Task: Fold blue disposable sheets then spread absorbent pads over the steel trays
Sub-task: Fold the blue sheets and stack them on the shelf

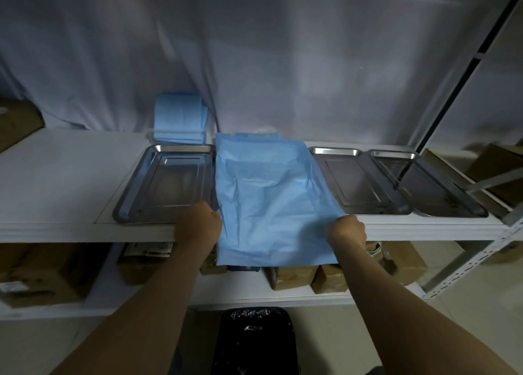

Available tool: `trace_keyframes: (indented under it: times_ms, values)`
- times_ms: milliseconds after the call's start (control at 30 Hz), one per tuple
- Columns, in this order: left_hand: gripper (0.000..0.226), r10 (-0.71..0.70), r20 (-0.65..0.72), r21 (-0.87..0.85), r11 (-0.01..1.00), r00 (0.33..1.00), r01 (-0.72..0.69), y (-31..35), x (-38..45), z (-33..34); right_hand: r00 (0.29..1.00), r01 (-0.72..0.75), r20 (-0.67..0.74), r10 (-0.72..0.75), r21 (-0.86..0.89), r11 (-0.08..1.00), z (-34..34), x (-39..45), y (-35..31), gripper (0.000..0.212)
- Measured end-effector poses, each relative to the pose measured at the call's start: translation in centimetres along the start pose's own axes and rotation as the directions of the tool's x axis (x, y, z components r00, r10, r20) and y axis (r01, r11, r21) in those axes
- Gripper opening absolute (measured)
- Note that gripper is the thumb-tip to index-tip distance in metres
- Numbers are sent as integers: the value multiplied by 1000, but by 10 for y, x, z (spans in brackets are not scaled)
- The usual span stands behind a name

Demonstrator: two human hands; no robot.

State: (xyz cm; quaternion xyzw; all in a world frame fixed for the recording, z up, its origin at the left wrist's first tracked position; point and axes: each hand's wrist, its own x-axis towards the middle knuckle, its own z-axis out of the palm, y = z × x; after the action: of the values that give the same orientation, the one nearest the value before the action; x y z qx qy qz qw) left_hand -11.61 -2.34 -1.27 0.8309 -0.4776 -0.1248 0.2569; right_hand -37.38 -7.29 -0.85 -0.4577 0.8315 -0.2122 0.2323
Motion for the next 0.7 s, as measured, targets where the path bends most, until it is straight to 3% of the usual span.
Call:
trace_keyframes:
  times_ms: [133,233,300,400,467,533,600,700]
  values:
    - [34,-205,51,-243,947,977,212,1,-14,10,977,-151,178,114,209,966,2,4,12,48]
    - [37,-287,231,-506,781,930,367,5,-22,13,958,-203,259,123,313,928,6,4,14,57]
    - [52,-300,323,-643,627,898,441,7,-26,14,977,-148,194,92,295,944,1,1,15,47]
    - [52,-287,361,-712,529,887,461,10,-29,14,994,38,91,-60,224,974,-8,-5,7,30]
    - [47,-289,371,-710,524,883,470,11,-28,16,968,245,-1,-251,233,941,-15,-12,-5,20]
    - [48,-289,372,-707,528,882,471,10,-26,20,928,371,-142,-344,277,886,-19,-16,-16,16]
    - [53,-285,376,-711,521,882,472,7,-22,26,935,318,-246,-255,263,911,-25,-14,-19,21]
    - [35,-326,301,-655,612,896,443,12,-22,23,989,115,-115,-98,153,982,-23,2,-2,30]
